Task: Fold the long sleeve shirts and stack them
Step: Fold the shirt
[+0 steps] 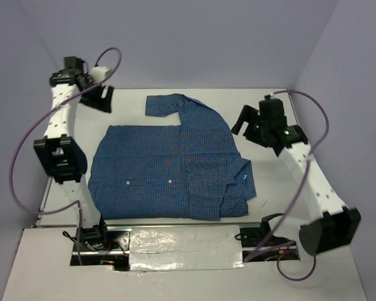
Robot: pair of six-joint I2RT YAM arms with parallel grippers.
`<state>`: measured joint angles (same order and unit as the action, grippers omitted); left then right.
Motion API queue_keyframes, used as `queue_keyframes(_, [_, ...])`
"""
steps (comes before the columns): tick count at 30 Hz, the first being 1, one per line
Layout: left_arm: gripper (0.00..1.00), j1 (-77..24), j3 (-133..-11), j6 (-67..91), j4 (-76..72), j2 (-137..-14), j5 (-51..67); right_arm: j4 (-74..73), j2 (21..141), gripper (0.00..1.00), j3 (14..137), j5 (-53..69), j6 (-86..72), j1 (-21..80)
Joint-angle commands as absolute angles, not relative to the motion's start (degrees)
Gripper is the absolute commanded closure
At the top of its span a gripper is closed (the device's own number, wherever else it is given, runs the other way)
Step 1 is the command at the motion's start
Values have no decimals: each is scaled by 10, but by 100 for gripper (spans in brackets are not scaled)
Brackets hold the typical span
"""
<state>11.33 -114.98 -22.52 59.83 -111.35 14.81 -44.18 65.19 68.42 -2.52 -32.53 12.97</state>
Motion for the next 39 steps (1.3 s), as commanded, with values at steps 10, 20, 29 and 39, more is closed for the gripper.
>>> queue_keyframes(10, [7,-25,-1294,69,316,-1376,91,-336,786,8,677,59,-283,134])
queue_keyframes(20, [6,-48,-1300,149,242,-1453,155,-369,741,8,619,38,-305,143])
queue_keyframes(29, [15,-48,-1316,206,209,-1502,192,-390,739,8,640,25,-304,145])
queue_keyframes(39, [100,-49,-1304,172,136,-1449,255,-401,716,8,640,4,-287,144])
